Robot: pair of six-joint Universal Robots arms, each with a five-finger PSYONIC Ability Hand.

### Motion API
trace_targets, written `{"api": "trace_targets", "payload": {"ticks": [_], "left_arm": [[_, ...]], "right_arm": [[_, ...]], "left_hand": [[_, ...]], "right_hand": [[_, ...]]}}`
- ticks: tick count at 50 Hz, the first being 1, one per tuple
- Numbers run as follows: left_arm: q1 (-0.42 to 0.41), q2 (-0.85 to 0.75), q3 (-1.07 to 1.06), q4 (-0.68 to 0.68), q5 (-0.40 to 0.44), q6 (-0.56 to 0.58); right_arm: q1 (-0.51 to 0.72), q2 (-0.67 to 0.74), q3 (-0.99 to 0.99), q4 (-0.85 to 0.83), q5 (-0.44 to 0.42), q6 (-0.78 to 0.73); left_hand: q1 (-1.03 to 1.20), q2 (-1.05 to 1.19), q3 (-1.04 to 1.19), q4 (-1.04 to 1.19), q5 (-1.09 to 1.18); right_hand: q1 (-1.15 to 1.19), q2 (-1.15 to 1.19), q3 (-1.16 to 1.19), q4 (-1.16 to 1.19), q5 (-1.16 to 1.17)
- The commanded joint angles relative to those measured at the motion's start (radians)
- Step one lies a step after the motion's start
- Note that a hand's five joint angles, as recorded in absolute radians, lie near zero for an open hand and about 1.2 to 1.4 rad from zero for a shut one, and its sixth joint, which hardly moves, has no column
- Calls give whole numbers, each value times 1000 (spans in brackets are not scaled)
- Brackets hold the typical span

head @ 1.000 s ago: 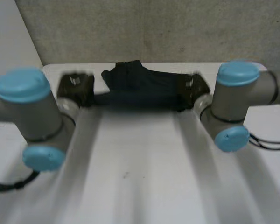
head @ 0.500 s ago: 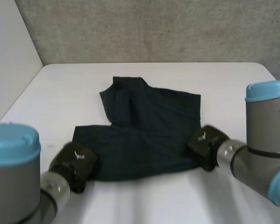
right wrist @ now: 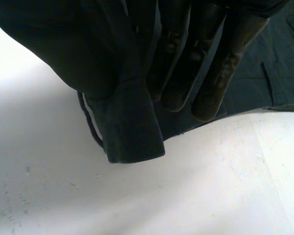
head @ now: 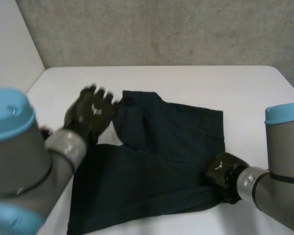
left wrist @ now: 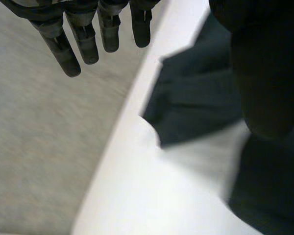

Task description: Fold the shorts.

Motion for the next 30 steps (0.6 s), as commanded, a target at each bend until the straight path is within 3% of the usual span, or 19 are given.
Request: {"api": "trace_targets", "payload": {"ticks": [1,10,23,27,30], "left_arm": [[42,-289,242,82,218,-3],[92,-578,514,68,384,3],[117,-786,772,-119,398,-7],[120,-798,784,-127,399,-10],[121,-801,797,-127,389,-9]], "right_arm": [[5,0,27,-51,0,1],[12,0,36,-69,2,10],[13,8,51,-83,6,30],[10,9,56,-92,8,30],[5,9,59,-94,8,30]], "left_hand": [[123,114,106,112,97],[191,182,174,179,165],[435,425,417,423,408],[637,627,619,625,611],[1015,1006,998,1003,989]], "right_hand": [[413,219,205,204,228],[413,219,205,204,228],[413,219,205,204,228],[413,219,205,204,228],[413,219,205,204,228]]}}
